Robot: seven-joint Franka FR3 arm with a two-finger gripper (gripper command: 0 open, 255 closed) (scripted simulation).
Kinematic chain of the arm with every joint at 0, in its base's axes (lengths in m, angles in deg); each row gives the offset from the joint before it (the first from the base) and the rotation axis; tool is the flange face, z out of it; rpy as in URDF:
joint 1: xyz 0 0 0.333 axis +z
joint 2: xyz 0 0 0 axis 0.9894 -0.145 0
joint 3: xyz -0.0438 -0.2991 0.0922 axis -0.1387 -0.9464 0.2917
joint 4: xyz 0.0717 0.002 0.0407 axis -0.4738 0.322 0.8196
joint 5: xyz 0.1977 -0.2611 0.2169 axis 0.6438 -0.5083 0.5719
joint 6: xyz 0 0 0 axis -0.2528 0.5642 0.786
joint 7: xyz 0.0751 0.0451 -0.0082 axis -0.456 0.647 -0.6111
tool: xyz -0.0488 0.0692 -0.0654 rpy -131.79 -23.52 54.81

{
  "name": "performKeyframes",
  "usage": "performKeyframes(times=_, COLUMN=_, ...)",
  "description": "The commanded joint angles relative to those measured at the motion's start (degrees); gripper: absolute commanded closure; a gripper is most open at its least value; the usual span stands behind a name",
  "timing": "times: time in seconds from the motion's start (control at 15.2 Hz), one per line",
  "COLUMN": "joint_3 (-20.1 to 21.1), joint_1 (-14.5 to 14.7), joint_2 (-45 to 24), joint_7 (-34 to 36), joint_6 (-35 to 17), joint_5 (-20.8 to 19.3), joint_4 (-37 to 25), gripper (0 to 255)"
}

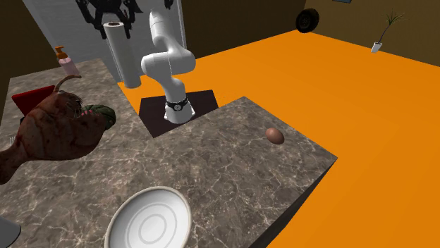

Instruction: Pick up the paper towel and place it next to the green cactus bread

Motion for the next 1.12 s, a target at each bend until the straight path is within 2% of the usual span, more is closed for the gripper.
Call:
performKeyframes(times=0.0, joint_3=-2.7, joint_1=-0.2, joint_2=0.2, joint_7=-2.7, joint_6=0.0, joint_5=-2.3, joint_4=-0.5, gripper=255)
performKeyframes(times=0.59, joint_3=-15.1, joint_1=0.3, joint_2=-2.2, joint_7=-15.0, joint_6=-0.2, joint_5=-11.5, joint_4=-7.1, gripper=255)
performKeyframes(times=1.06, joint_3=-25.8, joint_1=3.0, joint_2=-6.6, joint_7=-24.6, joint_6=-1.2, joint_5=-17.0, joint_4=-15.6, gripper=255)
